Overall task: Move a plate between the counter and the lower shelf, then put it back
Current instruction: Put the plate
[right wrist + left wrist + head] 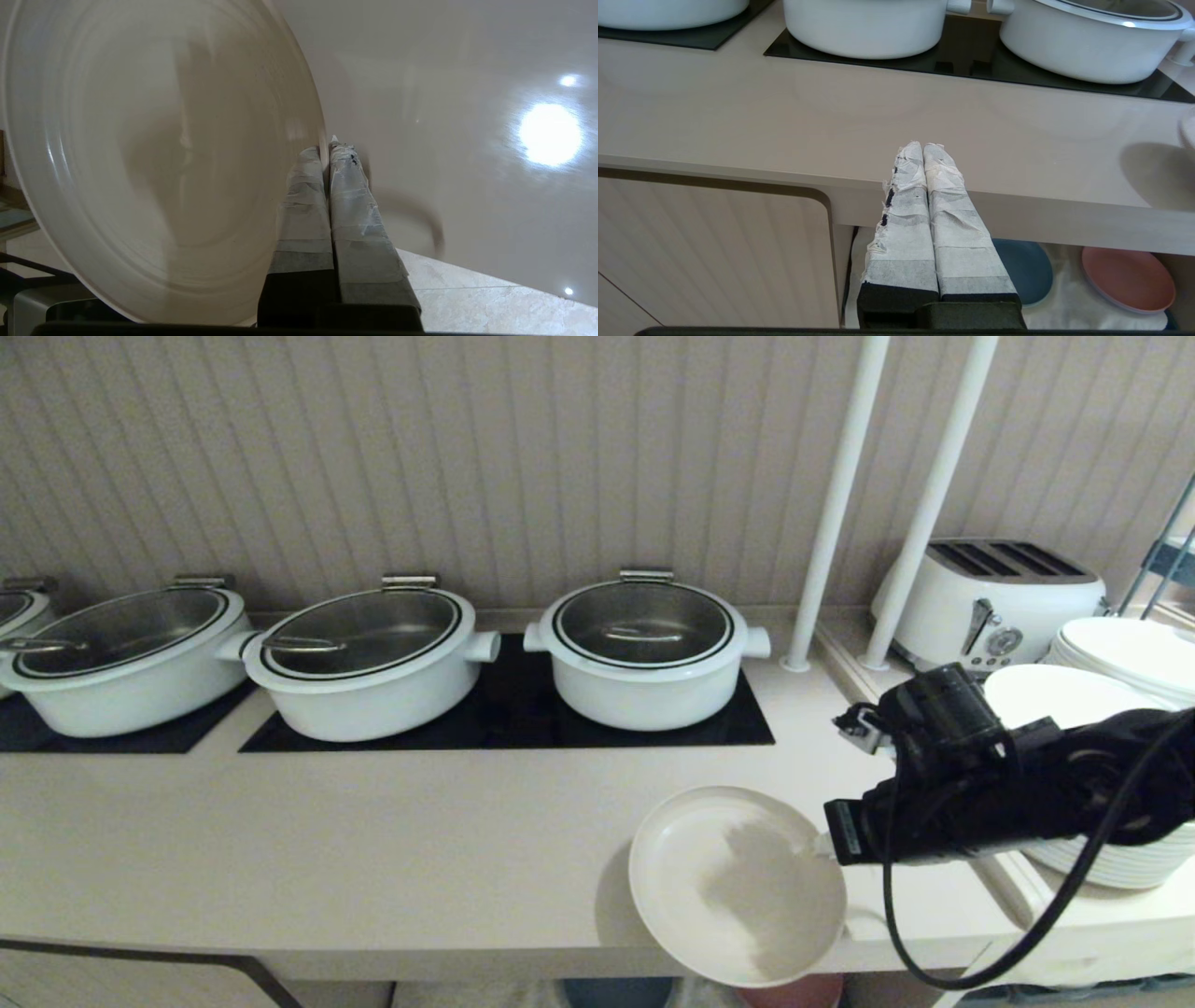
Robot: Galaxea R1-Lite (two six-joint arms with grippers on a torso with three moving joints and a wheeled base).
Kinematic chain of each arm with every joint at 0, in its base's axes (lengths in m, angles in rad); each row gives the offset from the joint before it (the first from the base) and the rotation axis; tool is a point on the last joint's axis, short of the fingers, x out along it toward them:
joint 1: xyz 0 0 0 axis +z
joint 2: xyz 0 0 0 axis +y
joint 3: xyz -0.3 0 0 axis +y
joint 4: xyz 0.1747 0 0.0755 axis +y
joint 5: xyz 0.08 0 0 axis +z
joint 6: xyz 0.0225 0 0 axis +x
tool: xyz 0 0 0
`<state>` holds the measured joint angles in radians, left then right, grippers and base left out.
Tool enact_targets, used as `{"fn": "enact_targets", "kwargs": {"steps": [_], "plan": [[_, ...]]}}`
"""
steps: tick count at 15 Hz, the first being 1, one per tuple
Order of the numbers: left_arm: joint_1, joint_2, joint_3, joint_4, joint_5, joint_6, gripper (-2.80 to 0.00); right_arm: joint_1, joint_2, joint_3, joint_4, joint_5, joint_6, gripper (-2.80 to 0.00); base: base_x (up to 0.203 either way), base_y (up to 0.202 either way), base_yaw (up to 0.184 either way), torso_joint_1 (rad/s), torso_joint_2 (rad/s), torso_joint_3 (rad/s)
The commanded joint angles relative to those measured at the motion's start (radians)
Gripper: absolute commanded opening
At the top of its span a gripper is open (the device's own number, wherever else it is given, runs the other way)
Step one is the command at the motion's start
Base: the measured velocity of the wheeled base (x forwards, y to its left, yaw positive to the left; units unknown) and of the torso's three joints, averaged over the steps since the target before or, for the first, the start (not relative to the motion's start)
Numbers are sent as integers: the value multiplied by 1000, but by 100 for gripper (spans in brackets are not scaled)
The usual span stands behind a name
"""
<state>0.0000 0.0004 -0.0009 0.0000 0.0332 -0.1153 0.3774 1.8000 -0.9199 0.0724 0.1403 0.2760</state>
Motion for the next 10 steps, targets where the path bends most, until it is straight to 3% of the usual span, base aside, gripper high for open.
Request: {"fn": "enact_targets", "kwargs": {"steps": [1, 10], "plan": [[0, 0, 1, 0, 1, -1, -280, 23, 35, -18, 0, 2, 3, -280, 0, 0, 0, 0, 0, 0], [0, 0, 0, 0, 1, -1, -280, 66, 128, -111, 1, 35, 30, -280, 0, 0, 0, 0, 0, 0]]}}
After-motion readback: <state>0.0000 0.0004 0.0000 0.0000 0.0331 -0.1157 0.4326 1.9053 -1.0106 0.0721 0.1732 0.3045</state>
